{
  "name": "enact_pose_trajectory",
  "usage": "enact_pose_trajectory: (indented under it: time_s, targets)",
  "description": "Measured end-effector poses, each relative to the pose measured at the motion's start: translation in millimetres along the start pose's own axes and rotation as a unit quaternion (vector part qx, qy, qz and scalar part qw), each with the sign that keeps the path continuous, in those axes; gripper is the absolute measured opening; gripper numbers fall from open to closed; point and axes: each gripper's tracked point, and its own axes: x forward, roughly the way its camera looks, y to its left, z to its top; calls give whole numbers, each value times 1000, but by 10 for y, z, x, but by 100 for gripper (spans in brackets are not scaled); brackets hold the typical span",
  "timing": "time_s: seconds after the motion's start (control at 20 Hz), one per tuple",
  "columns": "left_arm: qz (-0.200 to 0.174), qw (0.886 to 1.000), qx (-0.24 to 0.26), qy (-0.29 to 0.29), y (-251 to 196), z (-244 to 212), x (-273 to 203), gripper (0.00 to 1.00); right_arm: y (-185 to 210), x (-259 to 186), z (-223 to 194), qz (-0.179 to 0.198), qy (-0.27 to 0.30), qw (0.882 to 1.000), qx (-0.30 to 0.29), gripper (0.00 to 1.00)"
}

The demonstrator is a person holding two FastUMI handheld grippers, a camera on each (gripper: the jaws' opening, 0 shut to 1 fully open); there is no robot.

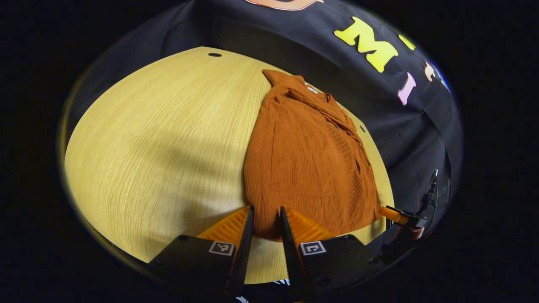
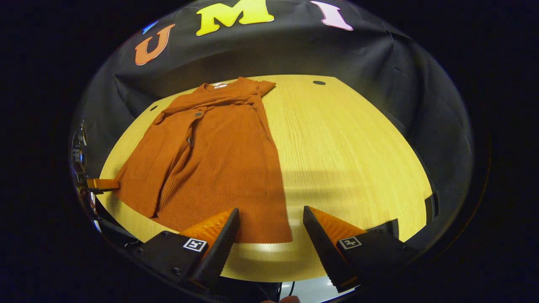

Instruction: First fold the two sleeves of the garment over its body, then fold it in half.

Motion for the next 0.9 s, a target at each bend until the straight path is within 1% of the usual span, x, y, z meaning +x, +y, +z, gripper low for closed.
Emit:
enact_pose_trajectory:
  time_s: [0.05, 0.1, 0.15, 0.2, 0.25, 0.3, 0.35, 0.4, 0.45, 0.5, 0.55, 0.7, 0.8, 0.9]
  targets:
    - [0, 1000, 4, 2, -20, 3, 7, 38, 24, 32, -56, -3, 16, 1000, -1, 98]
    - [6, 1000, 9, 3, -19, 10, 32, 30, 49, 45, -24, -4, 4, 1000, -12, 97]
    - [9, 1000, 14, 1, -34, 1, 39, 27, 71, 60, -55, -11, 15, 999, -26, 98]
    - [16, 1000, 22, 3, -34, 8, 61, 18, 104, 94, -40, -8, 11, 999, -35, 97]
    - [24, 999, 32, 2, -46, 11, 70, 16, 180, 38, -36, -1, 15, 999, -36, 93]
    - [32, 999, 39, -1, -31, 5, 74, 10, 241, 71, -55, 9, 17, 999, -37, 66]
    - [40, 998, 45, -3, -26, 12, 79, 9, 288, 80, -63, 18, 19, 999, -33, 39]
    - [46, 998, 50, -4, -24, 10, 80, 6, 286, 77, -52, 17, 24, 999, -28, 12]
    - [47, 997, 55, 1, -42, -16, 75, 4, 280, 74, -38, 20, 29, 999, -20, 8]
    - [42, 997, 57, 6, -79, -45, 58, 3, 293, 57, -36, 24, 32, 999, -8, 8]
    - [32, 998, 60, 14, -114, -99, 19, 3, 286, 85, -66, 29, 38, 999, 0, 1]
    - [26, 997, 63, 22, -68, -165, -130, 3, 295, -151, -97, 42, 46, 998, 12, 1]
    - [25, 998, 50, 30, -44, -250, -269, 3, 332, -339, -151, 58, 52, 996, 32, 1]
    - [14, 998, 44, 35, -83, -321, -448, 3, 340, -541, -125, 72, 50, 995, 52, 1]
